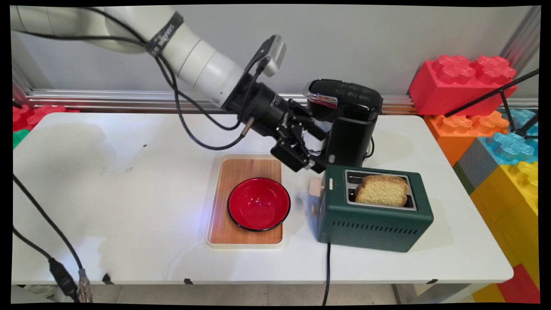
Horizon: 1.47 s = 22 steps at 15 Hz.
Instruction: Press the toaster switch
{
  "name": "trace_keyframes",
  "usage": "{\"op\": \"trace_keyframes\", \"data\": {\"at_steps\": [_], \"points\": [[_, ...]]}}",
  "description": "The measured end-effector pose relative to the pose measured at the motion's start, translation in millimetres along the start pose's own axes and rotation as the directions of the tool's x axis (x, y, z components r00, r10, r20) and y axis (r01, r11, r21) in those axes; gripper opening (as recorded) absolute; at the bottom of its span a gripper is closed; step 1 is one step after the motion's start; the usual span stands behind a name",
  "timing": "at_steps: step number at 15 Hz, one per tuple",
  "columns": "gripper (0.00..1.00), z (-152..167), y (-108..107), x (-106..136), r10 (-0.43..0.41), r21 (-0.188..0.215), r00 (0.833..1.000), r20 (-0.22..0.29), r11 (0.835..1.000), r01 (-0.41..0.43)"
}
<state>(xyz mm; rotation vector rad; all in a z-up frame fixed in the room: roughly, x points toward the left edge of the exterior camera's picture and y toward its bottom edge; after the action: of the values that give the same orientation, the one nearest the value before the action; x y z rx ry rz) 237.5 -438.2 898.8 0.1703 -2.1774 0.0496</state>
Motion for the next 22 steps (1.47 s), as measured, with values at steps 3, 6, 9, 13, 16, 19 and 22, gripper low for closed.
{"op": "trace_keyframes", "data": {"at_steps": [3,6,9,13,16,19,22], "points": [[1.00,0.3,-2.5,-22.2,0.002,-0.008,1.000,-0.017,1.000,-0.002],[0.00,1.4,-4.7,-38.1,0.003,-0.013,1.000,-0.031,1.000,-0.004],[0.00,2.6,-6.6,-47.3,0.003,-0.017,0.999,-0.043,1.000,-0.004],[0.00,5.0,-8.2,-59.1,-0.002,-0.027,0.998,-0.057,1.000,0.000],[0.00,9.6,-8.9,-66.6,-0.011,-0.033,0.998,-0.064,0.999,0.009],[0.00,16.2,-10.2,-73.1,-0.024,-0.033,0.998,-0.065,0.999,0.022],[0.00,26.3,-11.8,-80.2,-0.037,-0.032,0.997,-0.066,0.999,0.035]]}}
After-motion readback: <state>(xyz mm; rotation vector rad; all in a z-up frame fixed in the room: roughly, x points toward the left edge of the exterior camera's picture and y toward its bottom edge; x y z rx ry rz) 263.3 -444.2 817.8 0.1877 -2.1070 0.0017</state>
